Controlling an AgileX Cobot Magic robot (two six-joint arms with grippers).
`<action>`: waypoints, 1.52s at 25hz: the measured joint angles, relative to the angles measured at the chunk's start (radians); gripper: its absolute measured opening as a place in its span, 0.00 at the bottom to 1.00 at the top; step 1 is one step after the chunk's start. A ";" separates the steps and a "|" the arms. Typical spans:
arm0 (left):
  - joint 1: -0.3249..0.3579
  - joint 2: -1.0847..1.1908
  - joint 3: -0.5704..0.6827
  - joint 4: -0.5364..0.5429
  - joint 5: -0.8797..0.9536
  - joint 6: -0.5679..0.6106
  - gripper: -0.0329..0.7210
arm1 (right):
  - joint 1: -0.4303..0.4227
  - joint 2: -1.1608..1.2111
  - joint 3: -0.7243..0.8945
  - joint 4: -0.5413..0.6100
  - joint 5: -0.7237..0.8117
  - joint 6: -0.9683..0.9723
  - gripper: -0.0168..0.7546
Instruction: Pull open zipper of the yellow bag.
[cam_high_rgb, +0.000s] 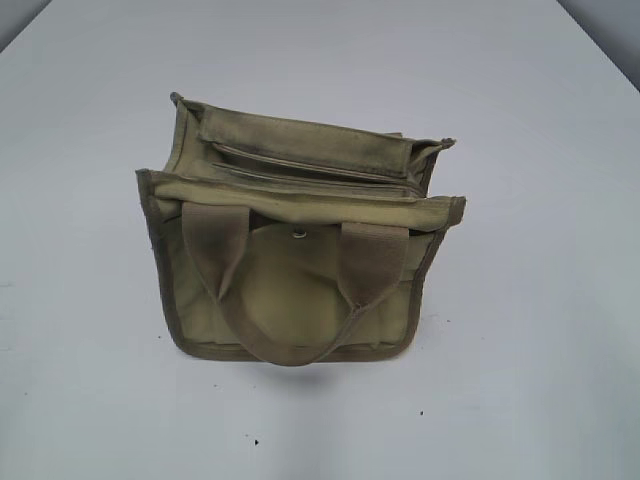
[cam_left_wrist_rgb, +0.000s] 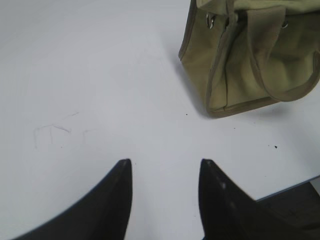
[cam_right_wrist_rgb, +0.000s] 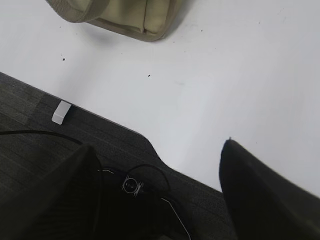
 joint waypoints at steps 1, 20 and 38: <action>0.000 0.000 0.000 0.000 0.000 0.000 0.49 | 0.000 0.000 0.000 0.001 -0.002 0.000 0.78; 0.175 -0.072 0.000 -0.002 -0.006 0.000 0.45 | -0.260 -0.281 0.003 0.006 -0.004 0.000 0.78; 0.170 -0.072 0.000 -0.002 -0.006 0.000 0.42 | -0.260 -0.298 0.003 0.009 -0.005 0.000 0.78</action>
